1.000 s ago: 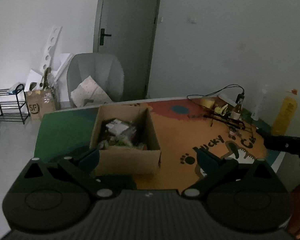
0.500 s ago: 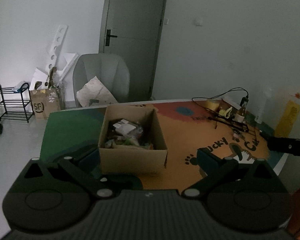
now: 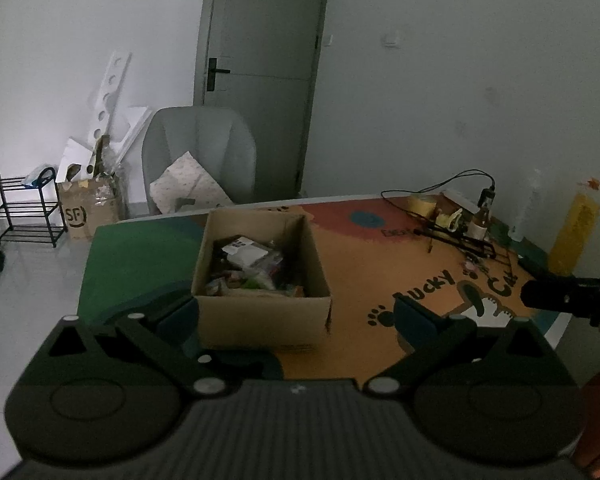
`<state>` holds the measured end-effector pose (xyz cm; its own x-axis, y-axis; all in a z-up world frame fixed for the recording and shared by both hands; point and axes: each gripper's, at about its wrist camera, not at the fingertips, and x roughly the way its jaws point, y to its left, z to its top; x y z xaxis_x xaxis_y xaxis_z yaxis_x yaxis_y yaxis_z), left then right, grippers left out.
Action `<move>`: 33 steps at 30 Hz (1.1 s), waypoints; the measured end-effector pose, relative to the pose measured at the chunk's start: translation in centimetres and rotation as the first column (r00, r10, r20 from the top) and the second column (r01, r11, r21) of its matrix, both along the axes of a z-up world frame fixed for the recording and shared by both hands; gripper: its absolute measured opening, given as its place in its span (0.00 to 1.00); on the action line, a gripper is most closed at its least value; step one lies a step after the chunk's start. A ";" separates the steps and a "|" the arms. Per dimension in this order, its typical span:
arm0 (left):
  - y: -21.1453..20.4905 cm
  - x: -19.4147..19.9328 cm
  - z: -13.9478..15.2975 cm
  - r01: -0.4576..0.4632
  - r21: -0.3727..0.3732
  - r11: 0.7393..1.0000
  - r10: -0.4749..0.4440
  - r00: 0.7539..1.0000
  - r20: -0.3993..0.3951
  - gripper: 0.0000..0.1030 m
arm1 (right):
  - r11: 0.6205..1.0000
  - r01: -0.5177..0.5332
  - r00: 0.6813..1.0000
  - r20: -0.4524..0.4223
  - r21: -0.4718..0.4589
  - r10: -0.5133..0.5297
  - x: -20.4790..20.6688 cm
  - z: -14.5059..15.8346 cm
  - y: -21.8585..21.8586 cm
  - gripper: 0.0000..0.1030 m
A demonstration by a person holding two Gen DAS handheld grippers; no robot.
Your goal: Organize snacks
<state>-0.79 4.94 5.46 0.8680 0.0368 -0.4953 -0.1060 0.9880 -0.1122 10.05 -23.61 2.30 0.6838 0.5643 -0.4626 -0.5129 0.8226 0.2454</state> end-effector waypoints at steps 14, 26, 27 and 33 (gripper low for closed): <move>-0.3 0.2 0.0 0.011 0.011 1.000 -0.011 1.000 -0.003 1.00 | 1.000 0.015 1.000 0.002 0.008 -0.015 -0.3 0.3 -0.2 1.00; -0.4 0.2 -0.1 0.013 0.011 1.000 -0.013 1.000 -0.005 1.00 | 1.000 0.011 1.000 0.000 0.000 -0.011 -0.2 0.4 -0.1 1.00; -0.4 0.2 -0.1 0.013 0.010 1.000 -0.013 1.000 -0.004 1.00 | 1.000 0.011 1.000 -0.001 -0.001 -0.011 -0.2 0.3 -0.1 1.00; -0.4 0.2 -0.1 0.014 0.010 1.000 -0.014 1.000 -0.004 1.00 | 1.000 0.008 1.000 -0.001 -0.010 -0.008 -0.3 0.4 0.1 1.00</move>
